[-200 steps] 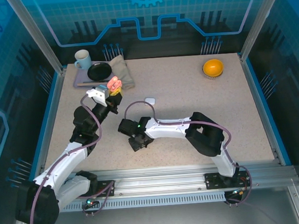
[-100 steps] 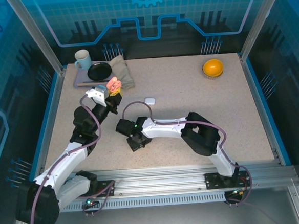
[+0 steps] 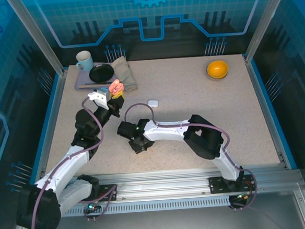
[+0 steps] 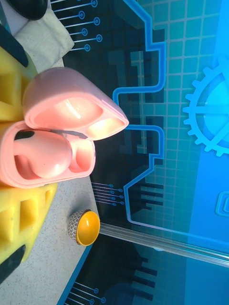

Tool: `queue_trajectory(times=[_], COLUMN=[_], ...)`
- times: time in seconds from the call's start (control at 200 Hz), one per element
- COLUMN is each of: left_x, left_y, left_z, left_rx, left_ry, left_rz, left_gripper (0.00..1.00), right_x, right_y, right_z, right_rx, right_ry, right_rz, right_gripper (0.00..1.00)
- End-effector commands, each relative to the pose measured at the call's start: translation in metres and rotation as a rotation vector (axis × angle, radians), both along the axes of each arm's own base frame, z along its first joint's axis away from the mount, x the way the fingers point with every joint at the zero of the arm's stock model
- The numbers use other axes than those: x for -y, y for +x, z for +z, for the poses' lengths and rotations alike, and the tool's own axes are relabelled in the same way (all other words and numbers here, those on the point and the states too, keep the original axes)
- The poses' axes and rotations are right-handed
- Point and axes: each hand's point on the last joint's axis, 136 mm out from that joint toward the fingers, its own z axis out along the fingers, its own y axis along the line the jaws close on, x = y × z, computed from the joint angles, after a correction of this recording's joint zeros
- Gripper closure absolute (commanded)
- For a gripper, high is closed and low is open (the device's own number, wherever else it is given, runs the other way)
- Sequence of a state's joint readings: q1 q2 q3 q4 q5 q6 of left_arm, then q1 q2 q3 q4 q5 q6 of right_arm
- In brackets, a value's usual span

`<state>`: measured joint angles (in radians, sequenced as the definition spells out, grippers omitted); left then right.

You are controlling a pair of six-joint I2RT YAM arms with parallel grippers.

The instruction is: Insert wireless bluetooth earbuds into charging case

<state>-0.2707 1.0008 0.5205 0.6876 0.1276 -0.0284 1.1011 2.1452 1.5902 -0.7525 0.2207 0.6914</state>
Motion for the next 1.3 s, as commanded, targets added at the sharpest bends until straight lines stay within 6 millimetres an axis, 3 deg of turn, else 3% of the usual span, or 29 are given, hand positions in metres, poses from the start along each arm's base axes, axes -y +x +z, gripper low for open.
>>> queue_trajectory(times=[0.0, 0.295, 0.51, 0.87, 1.06, 1.296], left_x=[-0.002, -0.001, 0.003, 0.018, 0.037, 0.069], left_y=[-0.001, 0.001, 0.003, -0.001, -0.008, -0.022], left_z=[0.01, 0.013, 0.014, 0.013, 0.013, 0.008], left_rx=[0.037, 0.039, 0.034, 0.008, -0.024, -0.061], left_ry=[-0.032, -0.035, -0.036, -0.027, -0.02, 0.008], left_rz=[-0.006, -0.01, -0.025, -0.12, -0.246, -0.409], left_gripper=[1.0, 1.0, 1.0, 1.0, 1.0, 1.0], right_x=[0.006, 0.014, 0.029, 0.084, 0.12, 0.151], right_y=[-0.007, -0.007, 0.002, 0.034, 0.067, 0.108], right_z=[-0.008, 0.002, 0.02, 0.064, 0.122, 0.237], right_rx=[-0.017, 0.006, 0.056, 0.17, 0.31, 0.598], right_ry=[-0.05, -0.039, -0.021, 0.03, 0.148, 0.362], right_rz=[-0.004, -0.025, -0.062, -0.171, -0.232, -0.223], right_gripper=[0.6, 0.71, 0.72, 0.72, 0.71, 0.7])
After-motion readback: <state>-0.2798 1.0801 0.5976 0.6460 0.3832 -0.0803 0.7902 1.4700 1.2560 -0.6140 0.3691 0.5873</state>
